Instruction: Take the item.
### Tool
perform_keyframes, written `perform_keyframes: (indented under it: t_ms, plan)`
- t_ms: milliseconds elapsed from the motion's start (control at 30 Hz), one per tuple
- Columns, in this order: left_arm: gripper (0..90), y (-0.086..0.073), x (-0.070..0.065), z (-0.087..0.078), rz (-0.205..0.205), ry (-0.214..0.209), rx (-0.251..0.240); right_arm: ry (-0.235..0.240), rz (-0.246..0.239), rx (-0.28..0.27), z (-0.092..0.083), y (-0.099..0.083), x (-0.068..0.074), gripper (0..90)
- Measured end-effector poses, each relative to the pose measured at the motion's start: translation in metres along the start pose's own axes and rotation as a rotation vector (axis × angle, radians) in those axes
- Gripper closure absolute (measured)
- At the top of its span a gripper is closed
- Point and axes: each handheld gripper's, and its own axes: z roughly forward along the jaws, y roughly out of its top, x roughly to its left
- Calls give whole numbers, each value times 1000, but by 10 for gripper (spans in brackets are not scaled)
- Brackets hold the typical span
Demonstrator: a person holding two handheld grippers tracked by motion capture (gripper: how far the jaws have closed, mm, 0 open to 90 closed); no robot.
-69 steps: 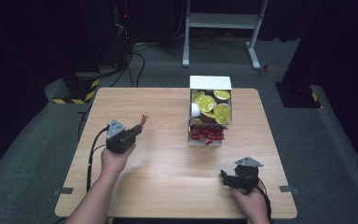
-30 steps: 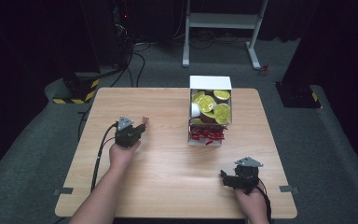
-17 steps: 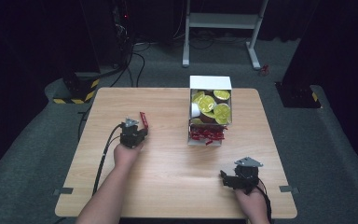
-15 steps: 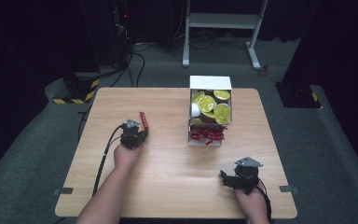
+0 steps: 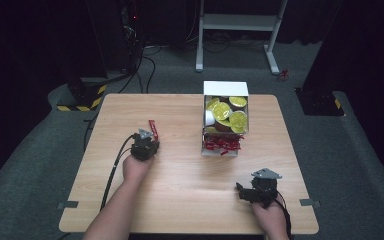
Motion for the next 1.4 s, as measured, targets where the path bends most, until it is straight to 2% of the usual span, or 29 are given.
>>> perform_keyframes:
  t_ms: [133,200,433,633,767,967,1133,1333,1400]
  plan:
    - [646,0,1,-2,-19,-1,16,-1,0,0,0,0,0,102]
    - [595,0,0,-5,-10,5,33,-1,-2,-2,0,0,0,102]
    - [498,0,2,-19,-36,-3,-7,2,-6,-2,0,-1,0,101]
    - [467,1,0,-27,-50,-22,-33,2,-7,-2,0,0,0,100]
    - [447,1,-3,-27,-44,-44,-31,2,-7,-2,0,0,0,100]
    - [418,1,-8,-32,-31,-61,-52,2,-5,-2,0,0,0,100]
    - [394,3,-6,-43,-17,-73,-61,2,-7,-2,0,0,0,100]
    - [381,2,-4,-58,25,-78,-64,2,-6,-2,0,0,0,100]
    - [373,0,-2,-65,15,-98,-69,2,-7,-2,0,0,0,101]
